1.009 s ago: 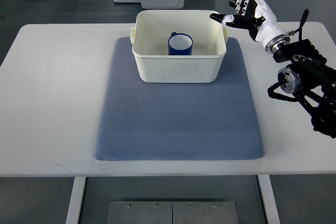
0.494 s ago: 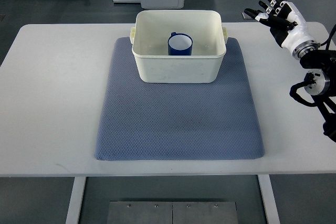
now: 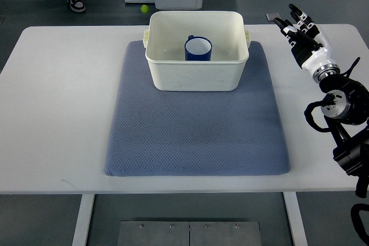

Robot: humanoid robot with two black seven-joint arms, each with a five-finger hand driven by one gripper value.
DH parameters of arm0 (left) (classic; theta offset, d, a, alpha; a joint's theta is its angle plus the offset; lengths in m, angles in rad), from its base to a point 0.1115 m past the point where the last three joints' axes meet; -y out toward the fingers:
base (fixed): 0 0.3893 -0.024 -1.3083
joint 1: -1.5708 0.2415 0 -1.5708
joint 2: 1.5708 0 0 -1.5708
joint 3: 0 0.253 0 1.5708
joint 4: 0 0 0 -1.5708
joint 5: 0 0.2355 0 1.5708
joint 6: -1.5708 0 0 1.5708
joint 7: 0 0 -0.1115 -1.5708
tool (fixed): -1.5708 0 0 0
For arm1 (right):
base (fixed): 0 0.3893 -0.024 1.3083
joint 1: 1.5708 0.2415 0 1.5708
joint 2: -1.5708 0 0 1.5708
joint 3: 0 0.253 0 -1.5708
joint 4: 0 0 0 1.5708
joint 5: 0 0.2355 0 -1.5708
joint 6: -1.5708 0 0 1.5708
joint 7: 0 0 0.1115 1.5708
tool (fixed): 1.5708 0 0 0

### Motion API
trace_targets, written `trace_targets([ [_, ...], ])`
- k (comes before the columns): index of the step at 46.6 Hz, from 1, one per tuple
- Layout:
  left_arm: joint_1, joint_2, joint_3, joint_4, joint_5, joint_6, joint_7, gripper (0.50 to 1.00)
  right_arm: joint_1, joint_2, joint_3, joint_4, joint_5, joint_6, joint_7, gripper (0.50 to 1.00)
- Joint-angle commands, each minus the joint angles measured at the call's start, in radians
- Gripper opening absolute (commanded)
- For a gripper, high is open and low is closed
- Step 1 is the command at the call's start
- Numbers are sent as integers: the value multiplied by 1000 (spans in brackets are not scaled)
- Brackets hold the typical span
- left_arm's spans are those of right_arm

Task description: Place cup in box with right hand

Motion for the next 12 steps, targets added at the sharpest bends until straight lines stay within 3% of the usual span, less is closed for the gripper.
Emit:
trace_targets([
  [1, 0, 0, 0, 0, 0, 0, -1, 1000, -11, 17, 8, -4, 4, 0, 7, 1000],
  [12, 0, 0, 0, 0, 0, 0, 1, 1000, -25, 40, 13, -4, 7, 0, 7, 1000],
])
